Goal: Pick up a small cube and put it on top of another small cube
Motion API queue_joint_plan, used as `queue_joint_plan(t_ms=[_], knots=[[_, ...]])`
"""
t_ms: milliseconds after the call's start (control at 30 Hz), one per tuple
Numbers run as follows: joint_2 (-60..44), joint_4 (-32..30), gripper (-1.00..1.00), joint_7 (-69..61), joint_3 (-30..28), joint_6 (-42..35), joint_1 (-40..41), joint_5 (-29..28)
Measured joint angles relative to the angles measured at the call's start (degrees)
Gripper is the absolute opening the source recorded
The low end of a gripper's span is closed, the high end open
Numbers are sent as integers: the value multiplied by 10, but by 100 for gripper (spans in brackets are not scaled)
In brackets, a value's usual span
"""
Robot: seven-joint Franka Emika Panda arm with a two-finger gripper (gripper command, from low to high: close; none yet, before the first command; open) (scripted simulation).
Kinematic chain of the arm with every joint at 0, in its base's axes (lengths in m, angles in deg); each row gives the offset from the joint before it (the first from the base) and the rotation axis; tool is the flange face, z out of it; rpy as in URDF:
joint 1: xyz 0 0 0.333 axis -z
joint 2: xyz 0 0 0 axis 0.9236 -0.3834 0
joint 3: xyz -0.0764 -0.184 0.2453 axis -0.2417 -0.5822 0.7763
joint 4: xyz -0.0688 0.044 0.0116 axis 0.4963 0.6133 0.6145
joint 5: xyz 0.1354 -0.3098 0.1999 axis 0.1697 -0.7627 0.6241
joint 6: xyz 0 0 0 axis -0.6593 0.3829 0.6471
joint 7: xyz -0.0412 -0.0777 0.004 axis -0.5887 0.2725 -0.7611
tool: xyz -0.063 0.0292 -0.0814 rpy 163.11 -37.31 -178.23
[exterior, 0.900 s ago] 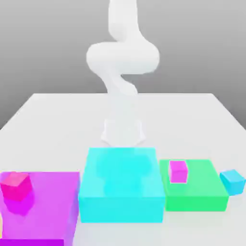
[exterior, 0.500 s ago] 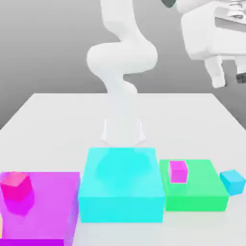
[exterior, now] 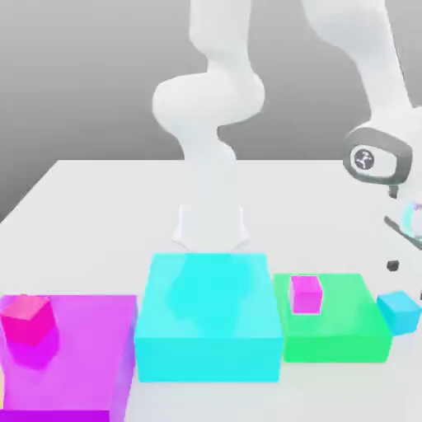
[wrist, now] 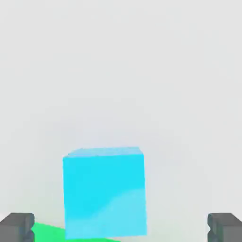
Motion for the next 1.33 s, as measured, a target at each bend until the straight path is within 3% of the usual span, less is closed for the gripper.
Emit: queue_joint_plan(t_ms=[67,100,367,533,700,1000,1200,1233,1333], knots=[[-41,7,0,10,-17,33,-14,-15],[-54,10,-100,13,-22,44,-18,-19],[-39,7,-100,10,-16,31,-14,-15],[58,-14,-100,-22,9,-45,7,34],[162,-59,-100,-9,-13,-104,49,91],[349,-143,-100,91,-51,-206,127,95],[288,-172,-100,114,-52,-115,147,88],[271,-175,100,115,-52,-95,148,87],[271,-175,100,115,-52,-95,148,87]])
